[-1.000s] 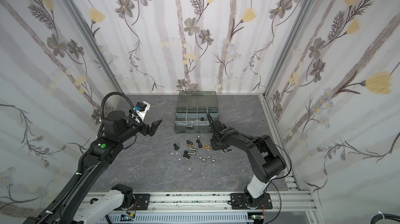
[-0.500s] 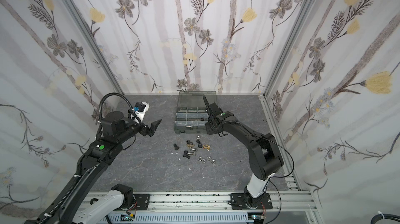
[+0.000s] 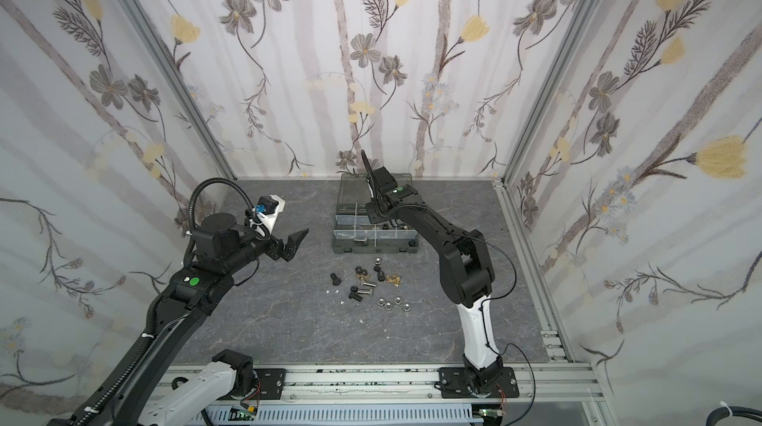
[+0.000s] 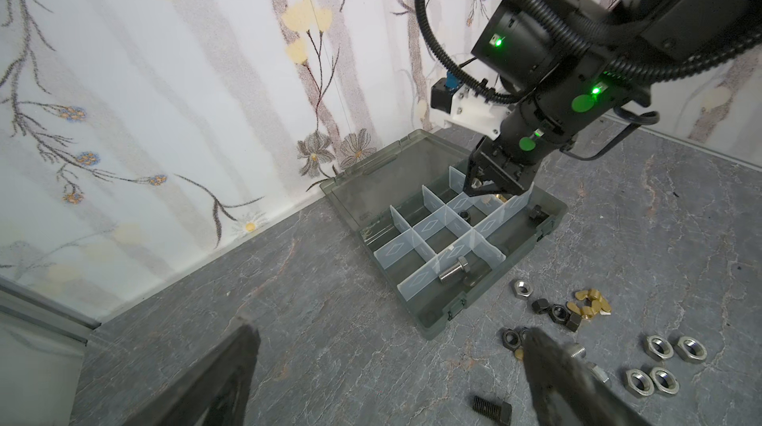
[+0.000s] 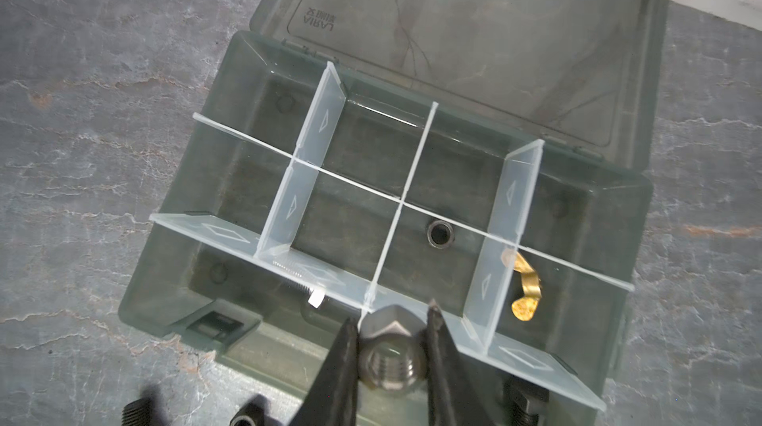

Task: Sort the screws and nuts into containers
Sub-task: Place the nut into the container.

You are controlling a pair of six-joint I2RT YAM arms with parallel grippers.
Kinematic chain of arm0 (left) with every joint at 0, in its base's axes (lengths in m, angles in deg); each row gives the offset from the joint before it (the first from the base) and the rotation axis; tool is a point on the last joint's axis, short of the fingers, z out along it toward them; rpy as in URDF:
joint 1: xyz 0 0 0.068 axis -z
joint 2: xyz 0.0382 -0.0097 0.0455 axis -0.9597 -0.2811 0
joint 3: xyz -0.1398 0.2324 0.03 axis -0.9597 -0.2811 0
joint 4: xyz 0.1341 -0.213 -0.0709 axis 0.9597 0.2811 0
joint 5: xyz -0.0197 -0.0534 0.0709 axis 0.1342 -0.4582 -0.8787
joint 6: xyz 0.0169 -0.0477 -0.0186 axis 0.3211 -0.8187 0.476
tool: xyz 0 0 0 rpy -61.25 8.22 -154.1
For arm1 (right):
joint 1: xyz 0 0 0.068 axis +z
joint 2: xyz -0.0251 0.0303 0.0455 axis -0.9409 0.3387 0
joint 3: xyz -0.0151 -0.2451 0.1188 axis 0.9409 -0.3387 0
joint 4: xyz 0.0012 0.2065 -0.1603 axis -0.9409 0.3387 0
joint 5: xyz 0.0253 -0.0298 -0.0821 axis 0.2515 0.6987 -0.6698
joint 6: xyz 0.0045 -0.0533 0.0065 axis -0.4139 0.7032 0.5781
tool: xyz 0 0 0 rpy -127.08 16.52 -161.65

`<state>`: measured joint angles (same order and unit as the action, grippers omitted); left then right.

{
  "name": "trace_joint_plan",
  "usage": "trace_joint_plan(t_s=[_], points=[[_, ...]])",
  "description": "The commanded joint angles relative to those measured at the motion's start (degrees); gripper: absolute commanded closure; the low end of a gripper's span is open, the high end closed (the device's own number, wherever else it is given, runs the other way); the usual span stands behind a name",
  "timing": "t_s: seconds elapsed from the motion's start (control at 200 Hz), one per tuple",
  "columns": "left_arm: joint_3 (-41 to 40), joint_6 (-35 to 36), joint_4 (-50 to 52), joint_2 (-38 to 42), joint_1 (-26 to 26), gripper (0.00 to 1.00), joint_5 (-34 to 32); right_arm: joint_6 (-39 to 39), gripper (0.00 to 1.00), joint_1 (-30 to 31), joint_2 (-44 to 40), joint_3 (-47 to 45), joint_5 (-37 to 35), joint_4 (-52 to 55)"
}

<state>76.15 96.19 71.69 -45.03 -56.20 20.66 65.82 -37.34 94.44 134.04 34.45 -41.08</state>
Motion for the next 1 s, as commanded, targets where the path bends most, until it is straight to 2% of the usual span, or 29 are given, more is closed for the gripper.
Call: trace_joint_plan(t_s=[0.0,0.17,0.674,0.994], points=[[0.33,0.04,-1.57,-0.09,-0.07,0.0,0.86,1.3,0.85,0.79,3.47,1.71,-0.82,-0.81],[0.33,-0.05,-1.57,-0.32,0.01,0.0,1.0,0.6,0.85,1.54,6.37,2.72,-0.15,-3.81],[-0.02,0.22,-1.74,0.31,-0.14,0.0,0.56,0.78,0.84,1.8,10.96,5.46,-1.04,-3.83],[0.07,0.23,-1.63,0.13,-0.09,0.0,0.6,2.46,0.62,2.03,8.17,5.46,-0.56,-3.93]])
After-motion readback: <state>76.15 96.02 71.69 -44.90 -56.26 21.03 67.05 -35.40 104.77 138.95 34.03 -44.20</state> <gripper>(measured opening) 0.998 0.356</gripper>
